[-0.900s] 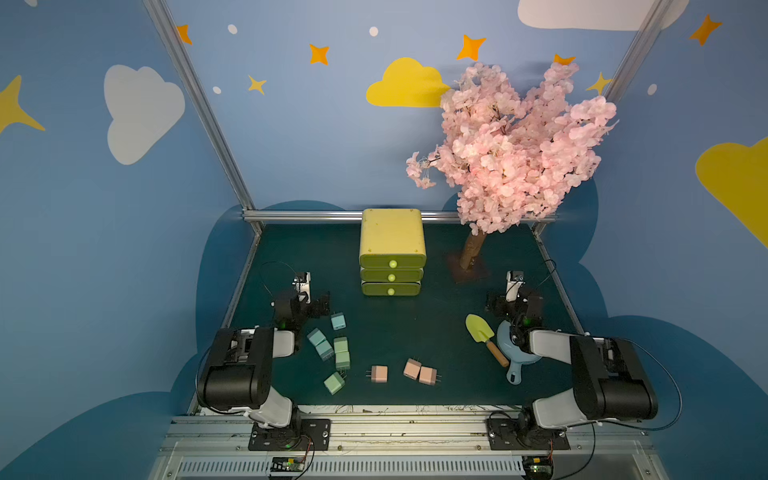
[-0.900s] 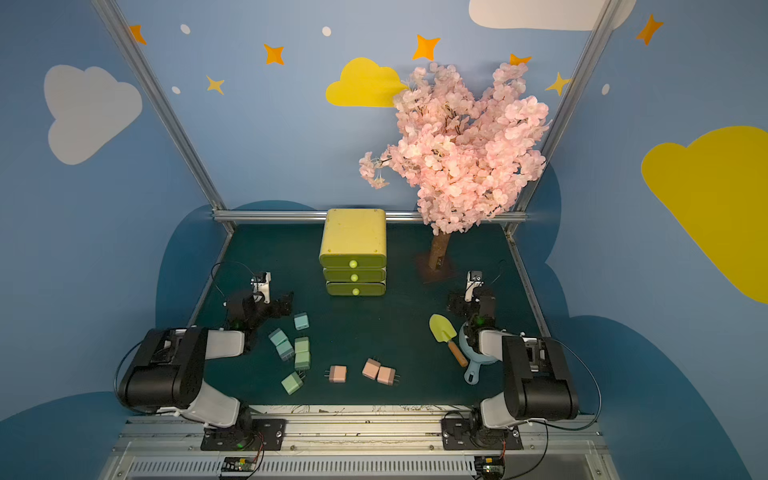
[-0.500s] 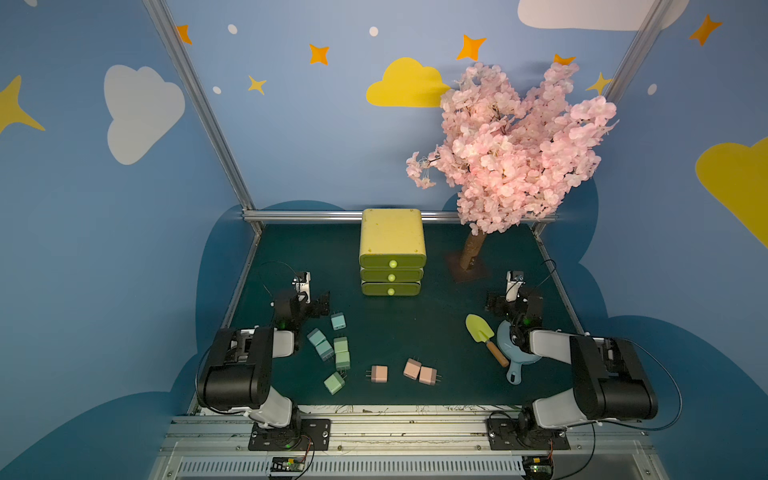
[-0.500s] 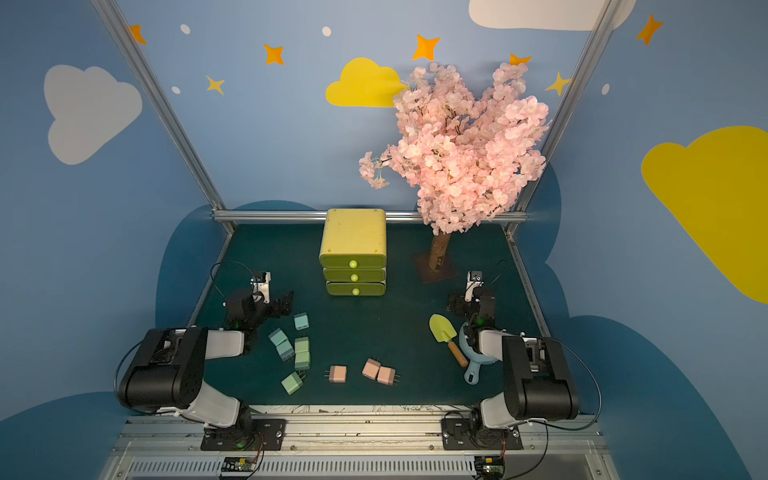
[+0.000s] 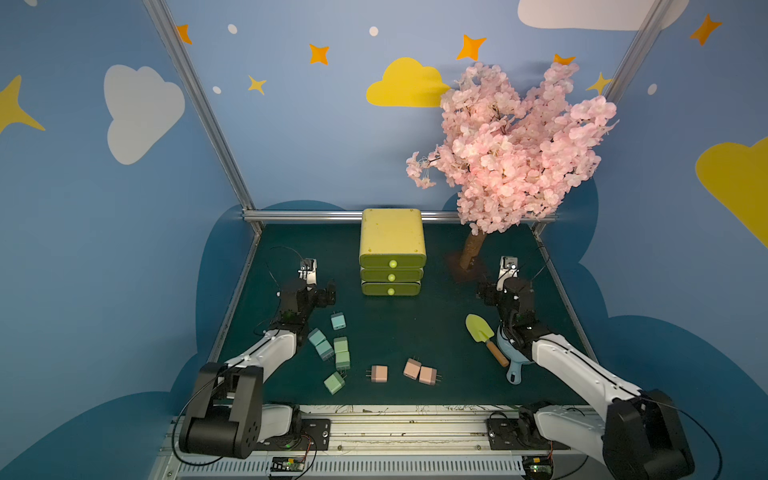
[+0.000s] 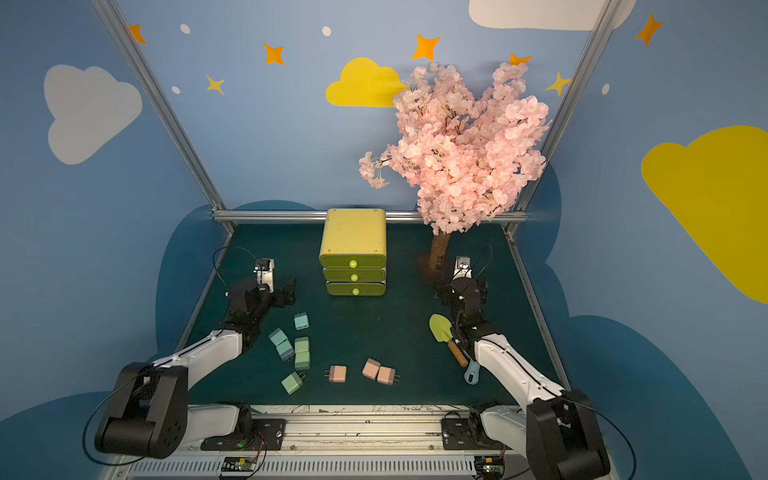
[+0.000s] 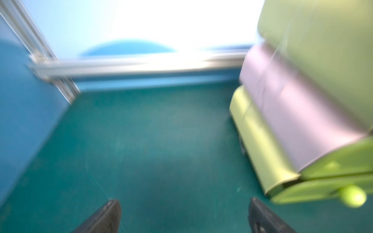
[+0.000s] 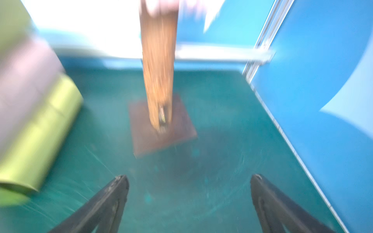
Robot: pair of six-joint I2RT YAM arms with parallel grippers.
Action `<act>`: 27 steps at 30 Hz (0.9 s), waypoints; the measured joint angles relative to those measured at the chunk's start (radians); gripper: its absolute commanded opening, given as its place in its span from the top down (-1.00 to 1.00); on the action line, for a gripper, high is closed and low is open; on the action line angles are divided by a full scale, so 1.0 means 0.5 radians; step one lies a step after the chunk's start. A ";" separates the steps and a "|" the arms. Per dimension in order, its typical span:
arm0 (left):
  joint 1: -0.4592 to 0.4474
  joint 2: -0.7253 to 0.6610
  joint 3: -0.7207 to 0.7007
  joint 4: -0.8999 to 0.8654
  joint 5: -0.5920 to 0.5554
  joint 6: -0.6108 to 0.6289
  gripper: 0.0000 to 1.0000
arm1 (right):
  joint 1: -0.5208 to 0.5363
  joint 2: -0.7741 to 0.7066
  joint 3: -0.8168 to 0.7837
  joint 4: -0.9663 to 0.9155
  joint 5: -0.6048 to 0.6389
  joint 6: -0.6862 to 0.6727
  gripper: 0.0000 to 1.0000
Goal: Place the plugs into the drawer by color
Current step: Move the storage box to the center of the board.
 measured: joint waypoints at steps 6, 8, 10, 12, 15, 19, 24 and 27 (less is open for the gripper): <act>-0.178 -0.150 0.540 -0.623 -0.308 -0.266 -0.99 | 0.226 -0.113 0.347 -0.475 -0.181 0.323 -0.78; -0.204 -0.105 0.726 -0.826 -0.304 -0.356 -0.91 | 0.269 -0.056 0.459 -0.587 -0.331 0.407 -0.80; -0.234 -0.025 0.926 -1.012 -0.274 -0.433 -0.83 | 0.303 0.057 0.597 -0.671 -0.513 0.488 -0.83; -0.259 0.066 1.096 -1.151 -0.214 -0.484 -0.82 | 0.333 0.188 0.727 -0.729 -0.658 0.562 -0.82; -0.285 0.207 1.290 -1.289 -0.113 -0.543 -0.81 | 0.368 0.374 0.867 -0.744 -0.851 0.632 -0.78; -0.293 0.432 1.495 -1.391 -0.015 -0.603 -0.81 | 0.396 0.620 1.000 -0.720 -0.990 0.668 -0.75; -0.287 0.753 1.808 -1.501 0.135 -0.635 -0.90 | 0.401 0.874 1.146 -0.610 -1.036 0.645 -0.73; -0.249 0.949 2.075 -1.571 0.399 -0.671 -0.90 | 0.397 0.962 1.213 -0.527 -1.029 0.620 -0.73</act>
